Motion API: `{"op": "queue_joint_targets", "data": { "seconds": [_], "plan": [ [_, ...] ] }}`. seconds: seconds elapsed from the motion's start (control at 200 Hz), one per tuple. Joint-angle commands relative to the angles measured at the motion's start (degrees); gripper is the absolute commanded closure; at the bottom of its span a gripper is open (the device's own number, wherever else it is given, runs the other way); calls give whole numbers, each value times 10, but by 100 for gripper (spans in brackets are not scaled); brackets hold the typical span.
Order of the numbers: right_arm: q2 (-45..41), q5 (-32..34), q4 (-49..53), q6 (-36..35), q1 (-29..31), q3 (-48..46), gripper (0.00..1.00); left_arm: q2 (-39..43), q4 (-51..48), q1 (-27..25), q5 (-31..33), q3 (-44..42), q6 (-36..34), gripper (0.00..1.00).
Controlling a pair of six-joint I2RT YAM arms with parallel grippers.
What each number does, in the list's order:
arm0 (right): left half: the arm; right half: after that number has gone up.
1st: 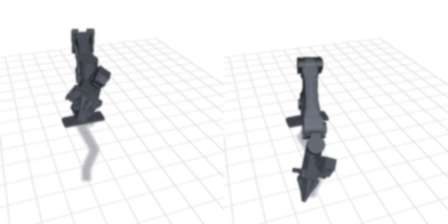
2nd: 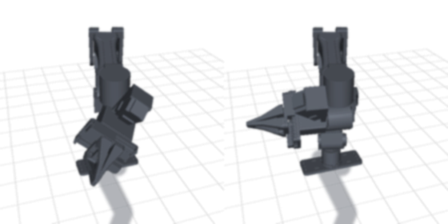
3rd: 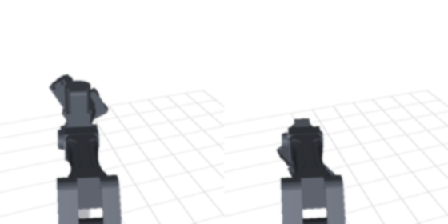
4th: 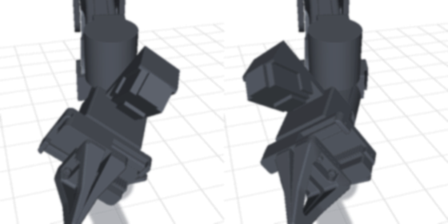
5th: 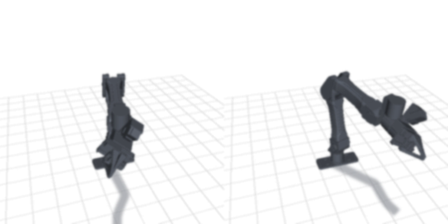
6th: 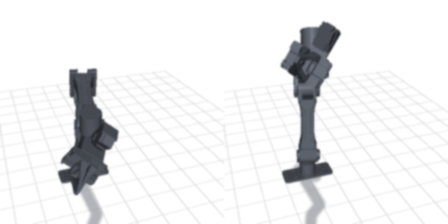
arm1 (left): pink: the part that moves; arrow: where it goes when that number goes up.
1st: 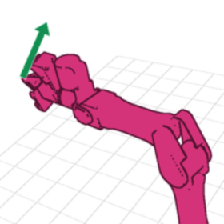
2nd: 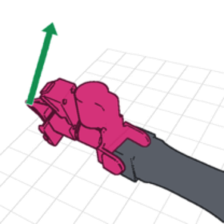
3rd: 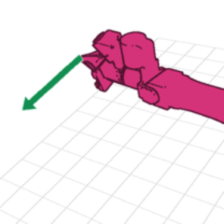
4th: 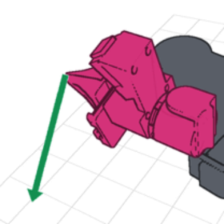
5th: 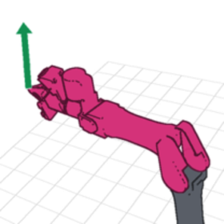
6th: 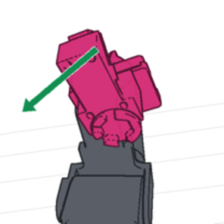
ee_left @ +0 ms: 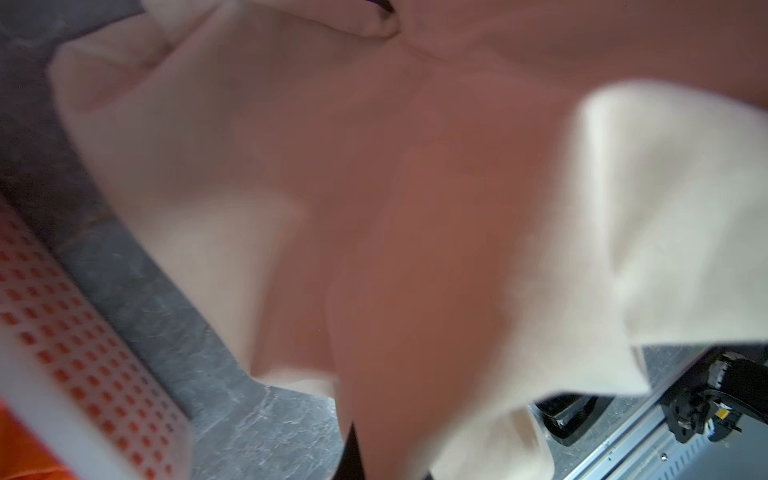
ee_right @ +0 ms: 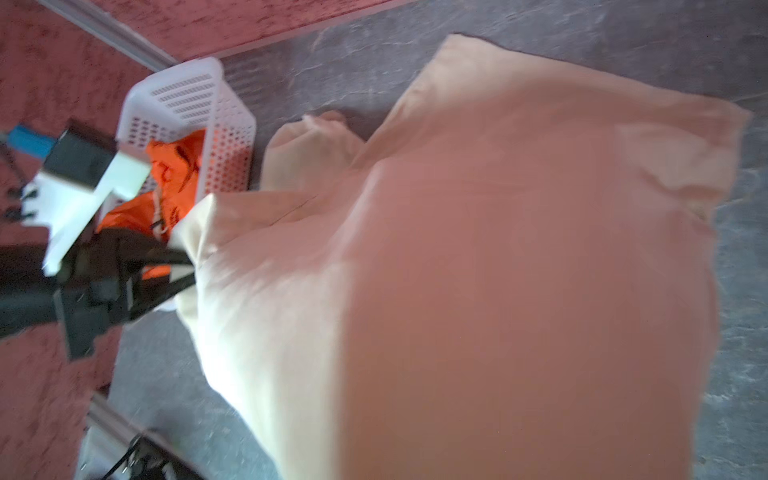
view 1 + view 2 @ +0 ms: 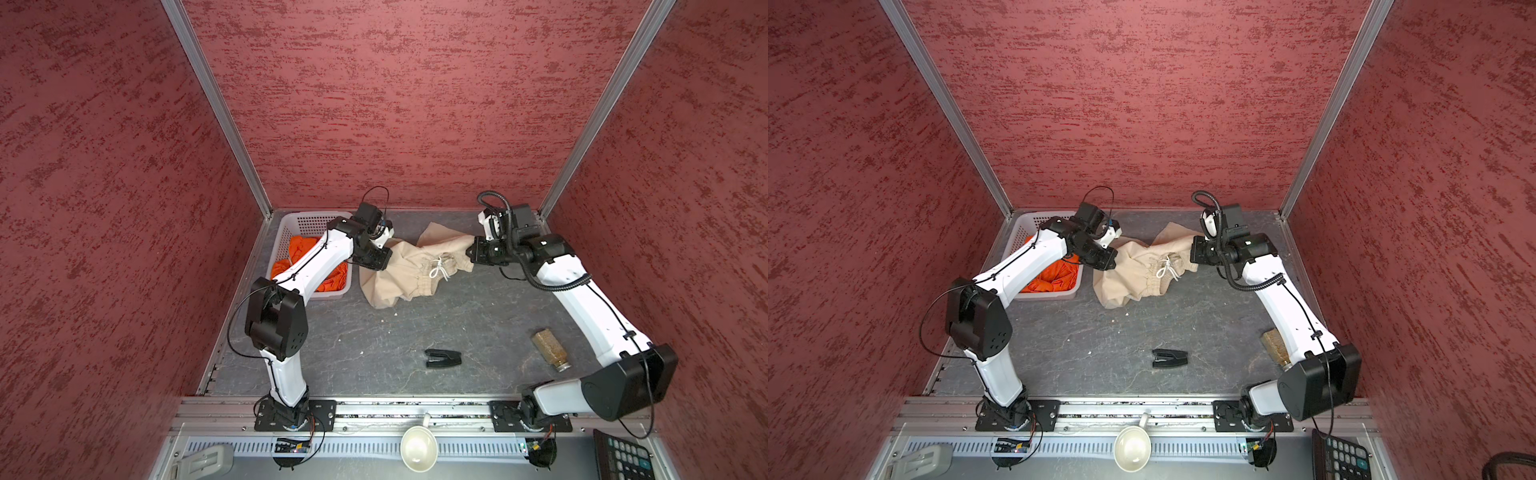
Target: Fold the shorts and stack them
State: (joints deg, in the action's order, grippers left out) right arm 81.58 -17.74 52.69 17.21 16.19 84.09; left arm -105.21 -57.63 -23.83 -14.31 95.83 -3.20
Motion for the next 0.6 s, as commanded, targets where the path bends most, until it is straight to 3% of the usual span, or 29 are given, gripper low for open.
{"op": "queue_joint_targets", "data": {
  "seconds": [0.0,0.115,0.245,0.341,0.421,0.466,0.596],
  "plan": [
    [34,-97,147,-21,-9,11,100,-37,-15,13,11,42,-48,100],
    [55,-183,118,24,-39,-49,100,-91,-5,9,-2,77,-60,96],
    [84,-194,36,72,-58,-101,99,-140,4,4,-4,112,-55,79],
    [114,-144,0,91,-68,-104,79,-140,10,2,-3,124,-47,68],
    [133,-87,-21,97,-77,-100,54,-114,26,7,-2,109,-35,57],
    [139,-57,-24,97,-80,-95,48,-97,29,11,-2,99,-25,51],
    [113,11,-5,93,-83,-92,36,-26,30,21,-7,57,10,46]
  ]
}}
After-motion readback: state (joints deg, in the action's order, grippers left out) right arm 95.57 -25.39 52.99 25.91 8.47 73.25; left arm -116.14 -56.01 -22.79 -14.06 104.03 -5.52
